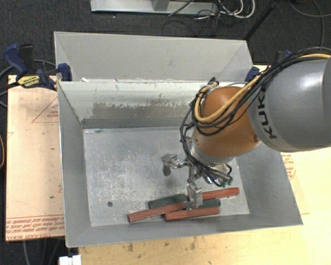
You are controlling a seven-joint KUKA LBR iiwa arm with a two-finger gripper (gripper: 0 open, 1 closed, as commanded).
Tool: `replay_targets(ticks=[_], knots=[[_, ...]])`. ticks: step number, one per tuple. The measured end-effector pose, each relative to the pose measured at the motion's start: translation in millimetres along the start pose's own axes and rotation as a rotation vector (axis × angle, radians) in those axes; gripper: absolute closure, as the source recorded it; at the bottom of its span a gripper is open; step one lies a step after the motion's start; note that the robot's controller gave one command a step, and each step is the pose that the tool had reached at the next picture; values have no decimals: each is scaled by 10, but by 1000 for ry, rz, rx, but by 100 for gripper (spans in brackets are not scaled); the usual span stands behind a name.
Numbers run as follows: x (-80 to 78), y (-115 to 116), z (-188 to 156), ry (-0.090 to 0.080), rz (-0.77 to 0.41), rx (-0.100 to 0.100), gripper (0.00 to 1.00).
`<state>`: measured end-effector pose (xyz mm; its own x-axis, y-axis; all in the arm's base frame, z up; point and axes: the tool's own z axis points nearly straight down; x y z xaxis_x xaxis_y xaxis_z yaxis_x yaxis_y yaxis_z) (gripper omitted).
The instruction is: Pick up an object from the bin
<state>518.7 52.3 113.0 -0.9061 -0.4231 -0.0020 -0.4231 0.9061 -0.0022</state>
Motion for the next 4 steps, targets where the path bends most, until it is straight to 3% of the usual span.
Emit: replay_targets(ticks=[1,2,3,4], knots=[[233,113,284,-2,92,-3,0],[226,109,275,-3,93,-2,100],[179,94,249,-22,94,2,0],[332,-601,354,-3,28,2,0]])
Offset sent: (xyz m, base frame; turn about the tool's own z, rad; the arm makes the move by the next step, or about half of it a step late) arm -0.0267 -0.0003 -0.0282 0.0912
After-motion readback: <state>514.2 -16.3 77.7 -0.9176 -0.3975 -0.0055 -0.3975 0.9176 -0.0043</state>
